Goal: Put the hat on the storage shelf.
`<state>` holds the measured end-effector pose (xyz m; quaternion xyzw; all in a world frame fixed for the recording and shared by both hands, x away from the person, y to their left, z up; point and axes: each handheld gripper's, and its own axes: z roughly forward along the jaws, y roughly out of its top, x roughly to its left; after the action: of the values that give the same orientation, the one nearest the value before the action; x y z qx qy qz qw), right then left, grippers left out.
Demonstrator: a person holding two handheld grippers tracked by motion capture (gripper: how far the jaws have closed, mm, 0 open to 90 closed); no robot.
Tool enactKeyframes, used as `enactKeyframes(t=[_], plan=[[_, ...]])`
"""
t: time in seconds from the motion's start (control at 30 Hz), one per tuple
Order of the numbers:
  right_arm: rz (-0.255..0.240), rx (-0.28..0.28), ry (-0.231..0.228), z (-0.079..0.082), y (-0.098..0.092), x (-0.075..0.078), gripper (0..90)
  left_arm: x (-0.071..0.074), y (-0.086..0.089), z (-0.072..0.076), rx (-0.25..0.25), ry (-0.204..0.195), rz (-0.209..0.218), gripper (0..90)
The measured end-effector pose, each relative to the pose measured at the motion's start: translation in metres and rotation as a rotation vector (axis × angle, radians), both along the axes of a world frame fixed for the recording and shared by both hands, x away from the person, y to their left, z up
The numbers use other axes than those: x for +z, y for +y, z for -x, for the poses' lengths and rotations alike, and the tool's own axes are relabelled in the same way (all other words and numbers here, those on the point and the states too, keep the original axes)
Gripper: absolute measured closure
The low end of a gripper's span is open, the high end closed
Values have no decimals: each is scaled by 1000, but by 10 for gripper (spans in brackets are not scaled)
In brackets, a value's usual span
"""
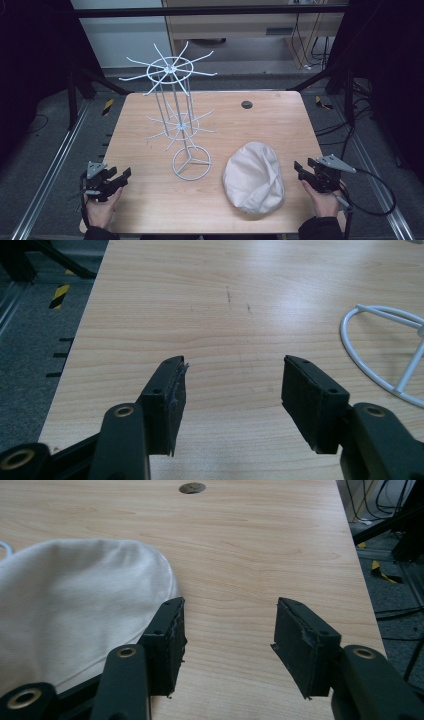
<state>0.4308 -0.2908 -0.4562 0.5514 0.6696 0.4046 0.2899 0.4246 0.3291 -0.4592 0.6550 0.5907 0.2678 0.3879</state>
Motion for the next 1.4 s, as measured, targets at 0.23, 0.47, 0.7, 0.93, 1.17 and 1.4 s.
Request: enactKeyframes(t=[0.23,0.47,0.7,0.93,1.17,1.4], plan=[[28,61,6,4,10,14,540,2,-3,4,-30,4,12,479],[11,141,-13,14,20,35,680,4,-5,4,-50,9,-1,518],[2,241,-18,25,29,53,845,5,-6,5,-57,21,2,595],[31,353,10,38,46,59,900,5,-5,5,-53,29,-2,620],[26,438,40,44,57,58,900,6,-6,6,-58,28,-14,640],[31,560,98,50,75,53,900,7,-7,7,-72,34,-18,694]])
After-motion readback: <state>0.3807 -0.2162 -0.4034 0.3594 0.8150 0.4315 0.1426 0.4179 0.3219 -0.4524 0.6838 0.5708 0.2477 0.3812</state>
